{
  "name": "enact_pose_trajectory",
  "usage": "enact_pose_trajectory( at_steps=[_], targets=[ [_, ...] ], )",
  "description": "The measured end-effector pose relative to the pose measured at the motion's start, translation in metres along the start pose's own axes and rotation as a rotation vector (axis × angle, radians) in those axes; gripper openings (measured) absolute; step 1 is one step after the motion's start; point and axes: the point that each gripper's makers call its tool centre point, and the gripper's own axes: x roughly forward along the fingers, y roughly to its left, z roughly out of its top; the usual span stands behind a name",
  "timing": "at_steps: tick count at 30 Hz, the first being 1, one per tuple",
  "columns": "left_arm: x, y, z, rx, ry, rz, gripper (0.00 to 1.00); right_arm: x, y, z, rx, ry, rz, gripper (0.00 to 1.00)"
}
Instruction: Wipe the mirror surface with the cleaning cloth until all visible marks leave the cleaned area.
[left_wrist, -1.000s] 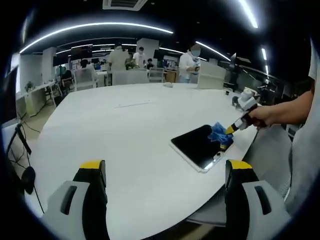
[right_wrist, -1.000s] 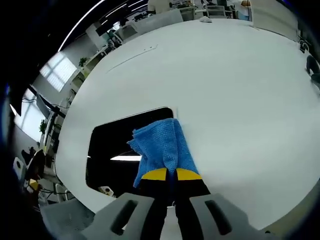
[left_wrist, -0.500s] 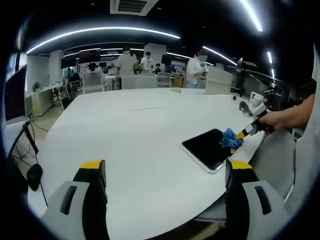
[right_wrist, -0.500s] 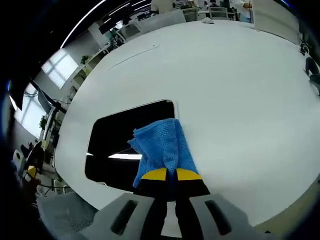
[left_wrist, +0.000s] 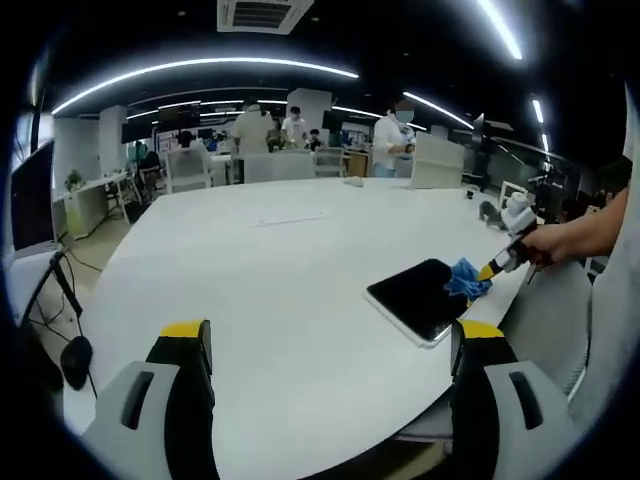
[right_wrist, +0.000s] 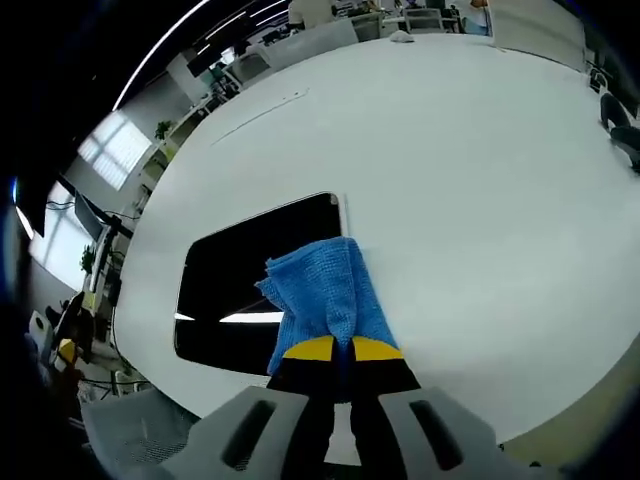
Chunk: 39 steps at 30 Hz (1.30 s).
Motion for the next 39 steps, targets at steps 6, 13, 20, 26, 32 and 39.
enact_pose_trajectory(
  at_steps=[6,13,20,26,32,39],
  targets=[
    [0.001,0.002,0.001,0.003,-0.004,0.002,0.99,0.000,0.000,0.000,0.003,0.001,0.000,0.00],
    [0.001,0.003,0.002,0.003,-0.003,0.001,0.99,0.002,0.001,0.002,0.021,-0.001,0.002,0.00],
    [0.003,0.005,-0.001,-0.003,-0.005,-0.004,0.99,0.002,0.005,0.000,0.018,0.001,0.003,0.00],
    [0.003,0.004,-0.006,-0.007,-0.003,-0.009,0.99,0.004,0.012,-0.002,0.017,-0.002,0.007,0.00],
    [0.000,0.005,-0.012,-0.014,0.003,-0.007,0.99,0.008,0.024,-0.003,0.008,-0.010,0.012,0.00],
    [-0.003,0.006,-0.011,-0.019,-0.002,0.005,0.99,0.011,0.033,-0.005,0.007,-0.004,0.027,0.00]
  ],
)
